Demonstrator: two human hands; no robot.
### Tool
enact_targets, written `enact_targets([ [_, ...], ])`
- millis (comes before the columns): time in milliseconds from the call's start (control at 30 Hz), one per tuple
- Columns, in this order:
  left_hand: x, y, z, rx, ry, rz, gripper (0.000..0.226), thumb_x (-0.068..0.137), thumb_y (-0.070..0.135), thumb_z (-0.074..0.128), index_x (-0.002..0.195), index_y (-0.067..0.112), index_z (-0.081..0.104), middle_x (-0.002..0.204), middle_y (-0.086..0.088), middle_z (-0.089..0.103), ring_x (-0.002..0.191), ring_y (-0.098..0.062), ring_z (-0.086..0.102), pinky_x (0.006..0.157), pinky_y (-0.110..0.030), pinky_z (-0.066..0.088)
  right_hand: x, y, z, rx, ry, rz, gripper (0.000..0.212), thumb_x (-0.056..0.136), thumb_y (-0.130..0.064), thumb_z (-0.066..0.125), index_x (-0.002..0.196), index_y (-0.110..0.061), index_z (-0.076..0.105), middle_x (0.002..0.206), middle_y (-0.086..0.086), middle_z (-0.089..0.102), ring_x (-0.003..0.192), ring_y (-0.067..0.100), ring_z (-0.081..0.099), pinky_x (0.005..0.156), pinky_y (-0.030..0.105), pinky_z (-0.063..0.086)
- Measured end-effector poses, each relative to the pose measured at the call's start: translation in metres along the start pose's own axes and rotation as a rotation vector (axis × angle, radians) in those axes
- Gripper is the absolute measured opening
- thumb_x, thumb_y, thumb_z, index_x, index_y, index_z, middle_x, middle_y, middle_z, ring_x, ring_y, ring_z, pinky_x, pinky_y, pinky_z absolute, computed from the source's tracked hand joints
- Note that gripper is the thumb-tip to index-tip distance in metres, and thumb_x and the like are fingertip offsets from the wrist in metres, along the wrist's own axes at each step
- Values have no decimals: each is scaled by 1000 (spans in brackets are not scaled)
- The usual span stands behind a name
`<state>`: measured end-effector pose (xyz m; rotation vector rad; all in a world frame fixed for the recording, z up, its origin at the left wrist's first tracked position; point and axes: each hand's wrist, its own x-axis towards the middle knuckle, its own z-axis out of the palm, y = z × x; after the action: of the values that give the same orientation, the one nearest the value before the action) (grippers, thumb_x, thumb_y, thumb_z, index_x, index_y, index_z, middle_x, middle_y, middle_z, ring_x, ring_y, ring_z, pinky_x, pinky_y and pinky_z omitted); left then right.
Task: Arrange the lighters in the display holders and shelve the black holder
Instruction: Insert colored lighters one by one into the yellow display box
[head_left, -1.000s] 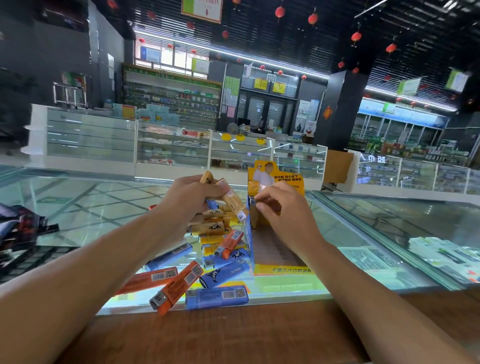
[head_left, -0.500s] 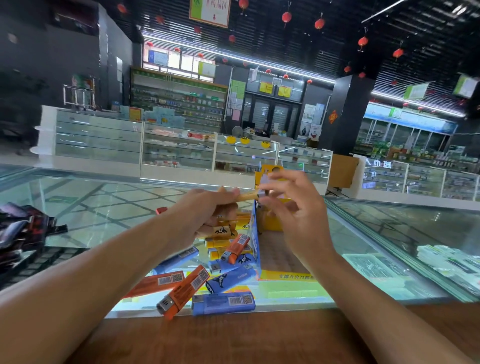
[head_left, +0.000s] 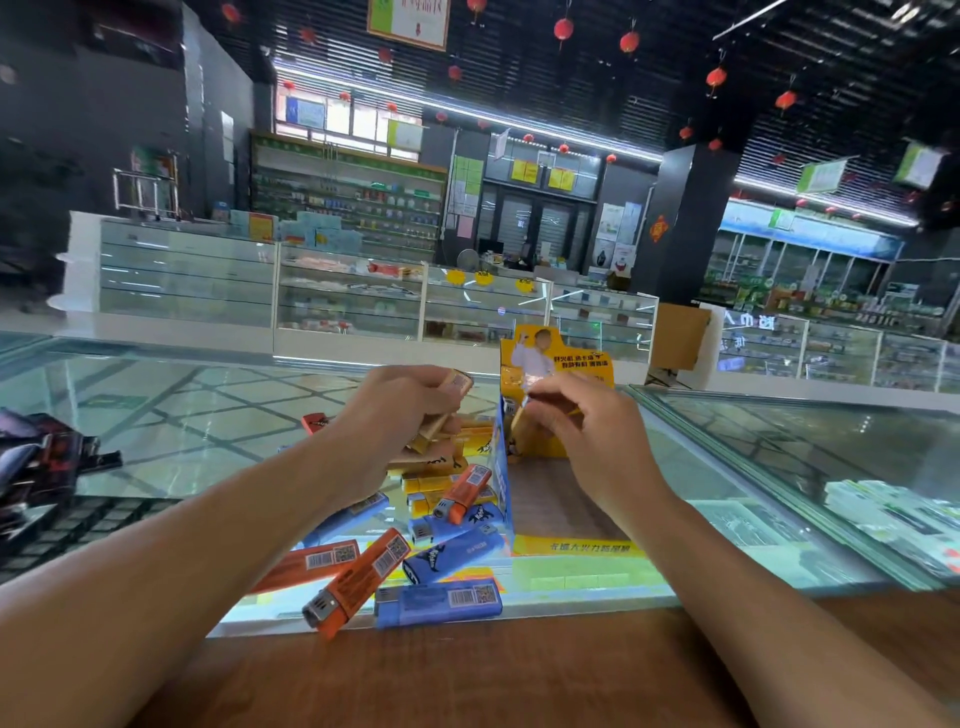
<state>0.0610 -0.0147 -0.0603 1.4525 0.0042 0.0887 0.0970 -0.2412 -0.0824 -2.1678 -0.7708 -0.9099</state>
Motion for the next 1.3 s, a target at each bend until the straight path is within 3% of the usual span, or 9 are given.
enact_targets([
  [200, -3, 0, -1, -7, -18, 39, 12, 94, 9, 73, 105, 14, 76, 92, -13, 78, 79, -23, 73, 72, -39, 64, 2, -2, 7, -100, -15, 13, 13, 95, -24, 76, 107, -21, 76, 100, -11, 66, 95, 7, 60, 86, 33, 51],
  [367, 0, 2, -4, 75, 22, 128, 11, 86, 11, 82, 78, 20, 82, 93, -14, 79, 87, -25, 74, 88, -38, 60, 1, -5, 7, -131, -9, 9, 11, 91, -21, 80, 102, -19, 77, 97, -13, 67, 92, 5, 58, 84, 30, 50],
  [500, 0, 2, -3, -15, -18, 117, 9, 89, 5, 78, 97, 3, 76, 92, -20, 77, 76, -22, 69, 74, -28, 63, -1, -5, 9, -124, -33, -51, 14, 91, -21, 80, 106, -20, 80, 97, -15, 66, 88, 4, 59, 78, 28, 52],
  [633, -2, 3, -2, -105, -43, 118, 14, 92, 6, 75, 106, 5, 74, 84, -16, 75, 76, -23, 69, 79, -31, 65, -3, -10, 6, -234, 4, -100, 28, 96, -28, 76, 123, -28, 72, 114, -14, 60, 95, 4, 59, 75, 28, 56],
  [733, -1, 4, -3, -153, -36, 105, 13, 92, 4, 74, 105, 4, 72, 89, -19, 76, 79, -24, 74, 76, -28, 64, -6, -24, 4, -60, -23, -141, 47, 92, -31, 81, 135, -27, 63, 113, -15, 60, 89, 6, 60, 77, 18, 52],
  [933, -3, 7, -1, -131, -124, 49, 19, 97, 16, 70, 102, -1, 76, 85, -16, 73, 70, -18, 68, 69, -26, 62, -2, -33, 1, 101, 124, -250, 18, 97, -18, 74, 113, -10, 75, 103, -3, 68, 91, 11, 66, 77, 25, 54],
  [1067, -1, 1, -1, 507, -60, 280, 30, 105, 42, 55, 99, 21, 75, 90, -3, 77, 74, -16, 67, 73, -41, 60, 0, -31, -6, 370, 143, 25, 16, 104, -18, 65, 118, -15, 72, 97, -2, 71, 87, 19, 70, 64, 30, 58],
  [1200, -10, 5, -7, 1413, 37, 549, 41, 100, 60, 41, 99, 31, 69, 95, 9, 71, 89, -17, 67, 78, -37, 55, 0, -8, -17, 199, 132, 63, 23, 106, -22, 63, 127, -22, 72, 96, -15, 68, 77, 12, 65, 66, 30, 55],
  [1300, -20, 20, -12, 1611, -4, 576, 35, 99, 50, 41, 92, 25, 65, 87, 5, 66, 80, -18, 63, 70, -35, 47, -2, 0, -16, 70, 19, 34, 21, 103, -25, 66, 122, -23, 73, 105, -18, 71, 90, 7, 66, 77, 37, 56],
])
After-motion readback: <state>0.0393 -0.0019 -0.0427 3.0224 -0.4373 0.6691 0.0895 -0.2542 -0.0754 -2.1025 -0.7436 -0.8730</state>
